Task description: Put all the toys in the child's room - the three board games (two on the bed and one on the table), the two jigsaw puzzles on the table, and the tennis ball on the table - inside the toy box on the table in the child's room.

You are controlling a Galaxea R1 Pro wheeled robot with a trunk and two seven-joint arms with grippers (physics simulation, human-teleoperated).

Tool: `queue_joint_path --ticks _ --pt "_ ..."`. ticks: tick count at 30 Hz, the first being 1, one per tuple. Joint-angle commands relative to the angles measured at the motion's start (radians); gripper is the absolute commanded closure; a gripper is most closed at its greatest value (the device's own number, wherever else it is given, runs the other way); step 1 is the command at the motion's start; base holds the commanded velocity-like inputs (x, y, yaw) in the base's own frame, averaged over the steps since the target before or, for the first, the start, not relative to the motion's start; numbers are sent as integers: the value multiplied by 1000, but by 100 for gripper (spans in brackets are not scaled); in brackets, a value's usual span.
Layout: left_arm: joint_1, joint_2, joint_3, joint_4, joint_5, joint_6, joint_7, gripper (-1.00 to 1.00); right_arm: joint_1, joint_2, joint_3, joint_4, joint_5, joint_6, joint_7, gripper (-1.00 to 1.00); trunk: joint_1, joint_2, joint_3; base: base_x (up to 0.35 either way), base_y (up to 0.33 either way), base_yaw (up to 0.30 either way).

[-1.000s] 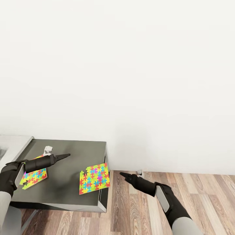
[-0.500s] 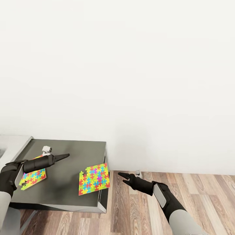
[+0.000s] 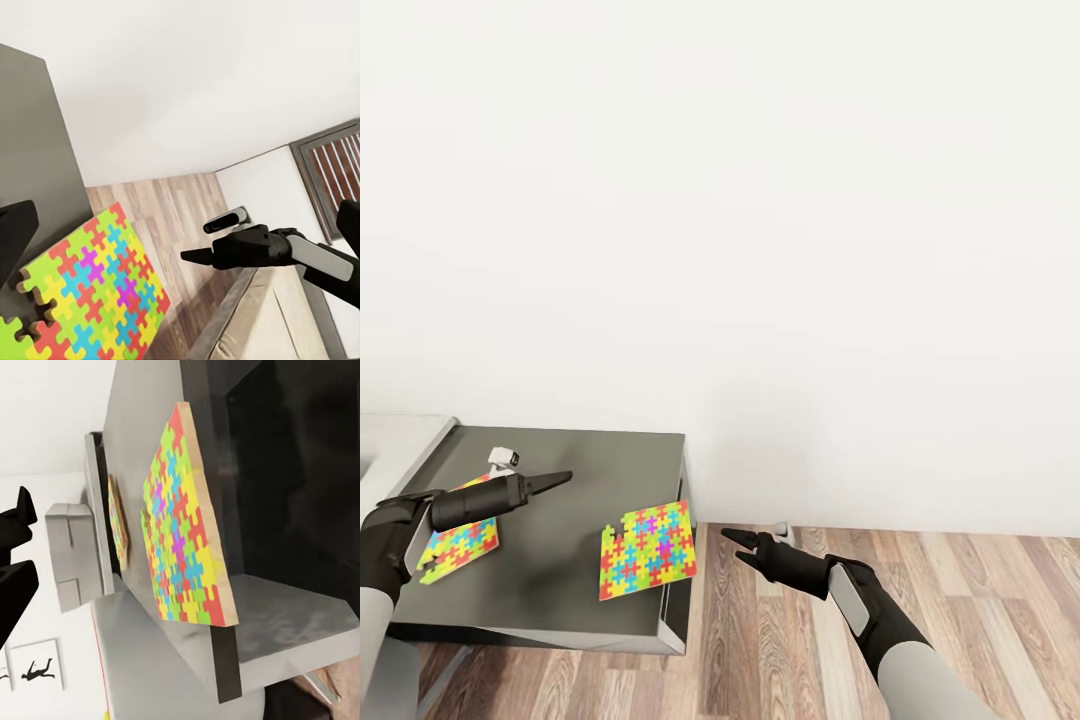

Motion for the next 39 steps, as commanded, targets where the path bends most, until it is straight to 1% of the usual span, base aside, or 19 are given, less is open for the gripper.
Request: queue_joint_path --ticks 1,14,34,39 --pt "-1 0 0 0 0 11 -4 -100 -1 1 -5 0 0 7 2 -100 0 -1 -1 0 0 0" --pt "1 1 2 0 1 13 -7 -100 -1 2 -5 0 0 8 1 -100 0 -1 -1 0 0 0" --pt "1 1 3 0 2 13 -7 -100 -1 3 -4 0 1 7 0 -100 77 -141 -64 0 0 0" --pt "1 1 3 0 2 13 -7 -100 -1 3 -3 0 1 8 -1 -100 77 -141 -64 0 0 0"
